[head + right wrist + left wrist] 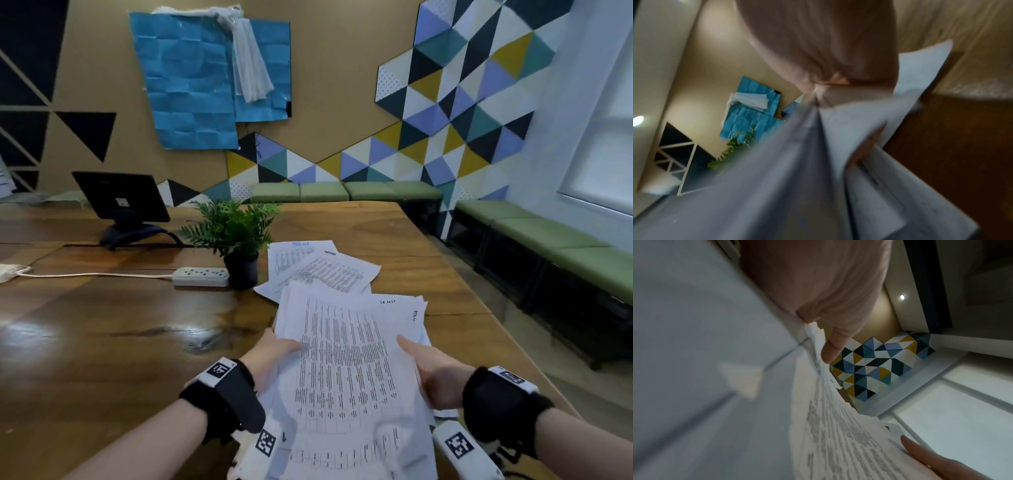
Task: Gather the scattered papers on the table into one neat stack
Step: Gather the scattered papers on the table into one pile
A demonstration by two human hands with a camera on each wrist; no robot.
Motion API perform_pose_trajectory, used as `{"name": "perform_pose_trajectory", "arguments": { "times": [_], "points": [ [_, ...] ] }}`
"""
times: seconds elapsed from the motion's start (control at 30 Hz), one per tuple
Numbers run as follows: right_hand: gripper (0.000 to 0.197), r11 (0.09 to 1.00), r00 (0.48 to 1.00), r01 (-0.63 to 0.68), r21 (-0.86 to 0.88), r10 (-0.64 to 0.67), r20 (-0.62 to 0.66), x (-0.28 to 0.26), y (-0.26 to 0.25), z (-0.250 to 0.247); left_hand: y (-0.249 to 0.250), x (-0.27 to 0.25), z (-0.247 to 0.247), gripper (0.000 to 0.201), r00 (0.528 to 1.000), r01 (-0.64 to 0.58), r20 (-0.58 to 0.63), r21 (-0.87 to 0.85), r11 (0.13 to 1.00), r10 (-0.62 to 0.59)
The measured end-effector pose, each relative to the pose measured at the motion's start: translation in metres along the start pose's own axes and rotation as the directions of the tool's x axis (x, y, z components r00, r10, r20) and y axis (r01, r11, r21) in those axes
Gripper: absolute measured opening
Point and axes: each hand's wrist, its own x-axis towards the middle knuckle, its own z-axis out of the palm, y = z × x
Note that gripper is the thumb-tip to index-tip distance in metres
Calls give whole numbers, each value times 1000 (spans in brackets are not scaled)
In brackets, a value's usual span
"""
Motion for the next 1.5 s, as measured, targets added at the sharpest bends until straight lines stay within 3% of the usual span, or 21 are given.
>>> {"name": "perform_pose_trajectory", "arguments": {
  "times": [0.1,0.17,0.23,0.37,0.47,0.53,0.57,0.6,0.63,0.7,0.77,0.8,0.87,0.9,1.07,1.13,1.37,1.4,1.5],
  "points": [
    [43,988,992,50,-143,-33,119,-13,-4,3,14,-8,5,61,990,-88,99,-82,993,96],
    [40,977,989,129,-171,-114,96,-18,-7,-3,29,-13,5,61,970,-149,165,-166,975,177],
    [40,975,978,200,-100,-192,82,-25,-9,-11,44,-13,5,61,946,-178,232,-216,960,227],
    [39,972,974,203,119,-213,76,-33,-15,-16,58,-10,19,52,955,-112,242,-240,964,171],
    [32,971,973,209,117,-219,79,-37,-18,-25,62,-9,44,39,973,-84,209,-55,995,94],
    [28,971,972,231,62,-232,23,-36,-21,-40,66,-2,48,16,994,-16,107,117,993,4],
    [29,971,970,240,26,-238,-38,-33,-22,-49,66,7,44,19,999,-28,49,215,976,18],
    [29,972,969,235,-8,-235,-83,-29,-22,-59,67,20,37,23,995,-86,-11,363,928,97],
    [27,975,965,212,-69,-220,-140,-22,-22,-67,69,32,28,23,981,-125,-49,568,814,186],
    [32,951,933,102,-291,-193,-303,-11,-23,-72,72,55,13,26,950,-122,-25,886,446,310],
    [55,818,861,-107,-565,-208,-463,0,-21,-65,69,72,4,43,967,-87,42,981,172,250],
    [58,693,832,-209,-690,-246,-498,2,-19,-59,66,79,4,49,981,-73,52,992,107,189],
    [62,489,832,-298,-820,-289,-474,7,-14,-53,56,85,3,58,995,-69,64,996,63,82],
    [64,458,840,-303,-836,-286,-461,9,-11,-51,51,84,4,62,996,-69,67,997,43,52],
    [42,582,854,-199,-789,-293,-431,4,-10,-53,48,64,15,54,996,-34,40,997,-74,78],
    [41,581,844,-162,-797,-337,-418,-1,-8,-49,47,52,18,55,997,-38,45,993,-110,58],
    [12,537,866,-24,-843,-410,-285,-22,3,-32,30,22,-1,63,992,-121,121,993,0,19],
    [19,515,868,-64,-855,-393,-302,-23,4,-27,30,20,-2,65,992,-127,127,992,-7,24],
    [62,512,872,-196,-836,-299,-387,-15,0,-22,30,20,-1,66,988,-147,148,988,-48,32]
  ]
}}
